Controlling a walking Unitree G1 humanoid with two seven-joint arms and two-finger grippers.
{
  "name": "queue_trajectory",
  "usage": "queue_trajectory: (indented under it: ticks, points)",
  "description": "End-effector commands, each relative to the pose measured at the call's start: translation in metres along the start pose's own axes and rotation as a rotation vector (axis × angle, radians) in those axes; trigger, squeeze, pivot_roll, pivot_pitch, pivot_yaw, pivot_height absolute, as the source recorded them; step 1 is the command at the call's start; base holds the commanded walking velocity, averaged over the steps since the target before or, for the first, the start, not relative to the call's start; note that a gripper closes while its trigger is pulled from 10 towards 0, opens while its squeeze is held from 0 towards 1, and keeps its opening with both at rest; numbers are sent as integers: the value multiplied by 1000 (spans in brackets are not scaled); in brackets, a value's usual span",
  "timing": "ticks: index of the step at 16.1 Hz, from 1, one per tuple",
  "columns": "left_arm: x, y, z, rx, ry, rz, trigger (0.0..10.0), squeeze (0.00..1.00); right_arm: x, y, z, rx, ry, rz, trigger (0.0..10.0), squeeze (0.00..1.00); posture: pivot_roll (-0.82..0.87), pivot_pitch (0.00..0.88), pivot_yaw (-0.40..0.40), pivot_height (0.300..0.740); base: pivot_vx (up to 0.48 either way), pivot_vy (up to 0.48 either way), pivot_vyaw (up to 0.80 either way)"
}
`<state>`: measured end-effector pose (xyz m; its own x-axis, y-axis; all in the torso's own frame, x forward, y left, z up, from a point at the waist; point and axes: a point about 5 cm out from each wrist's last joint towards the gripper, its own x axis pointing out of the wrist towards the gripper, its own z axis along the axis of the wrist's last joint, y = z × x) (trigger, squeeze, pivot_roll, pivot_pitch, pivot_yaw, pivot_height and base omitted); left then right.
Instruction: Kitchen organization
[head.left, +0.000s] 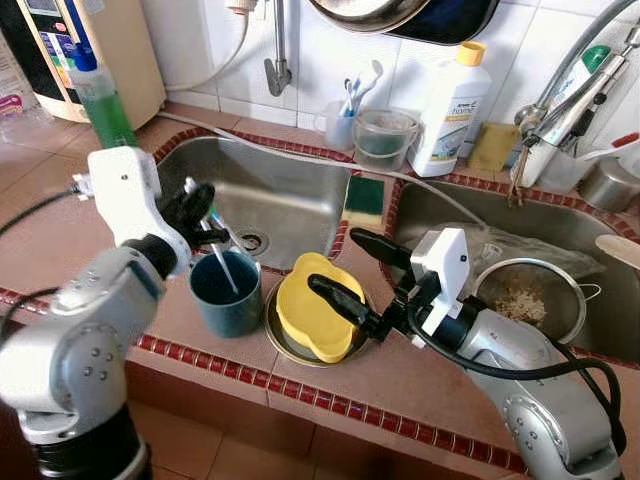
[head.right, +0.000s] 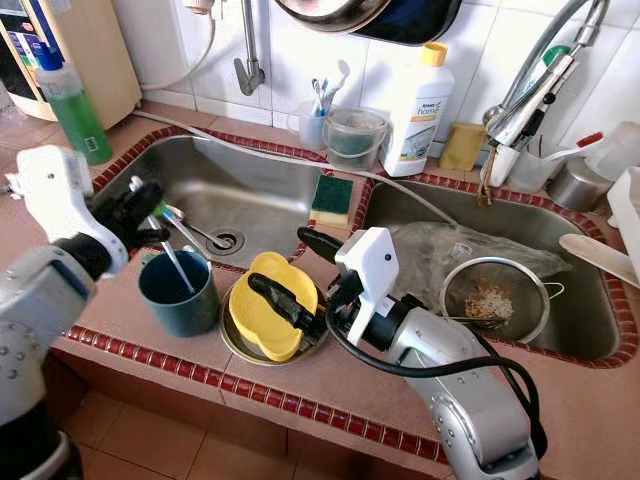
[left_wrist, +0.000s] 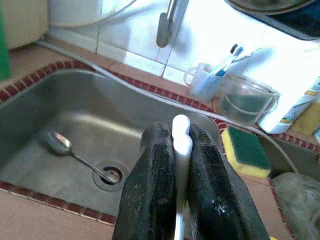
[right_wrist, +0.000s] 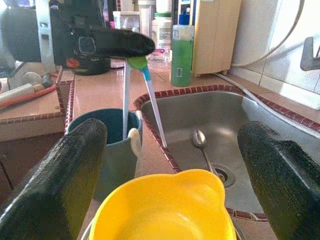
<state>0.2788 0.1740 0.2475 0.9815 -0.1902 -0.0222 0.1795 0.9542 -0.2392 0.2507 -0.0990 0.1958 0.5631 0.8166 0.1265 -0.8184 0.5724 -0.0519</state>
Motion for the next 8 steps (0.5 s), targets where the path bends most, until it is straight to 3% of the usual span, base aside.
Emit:
queue_trajectory:
  ticks: [1, 8]
  points:
    - [-3, -2, 8, 14, -23, -30, 10000, 0, -1, -3, 1, -6, 5, -7, 10000, 0, -35, 81, -26, 740, 0, 0, 0]
    - [-8, 2, 32, 86, -60, -117, 10000, 0, 2, -4, 3, -14, 1, 1, 10000, 0, -27, 77, -33, 740, 0, 0, 0]
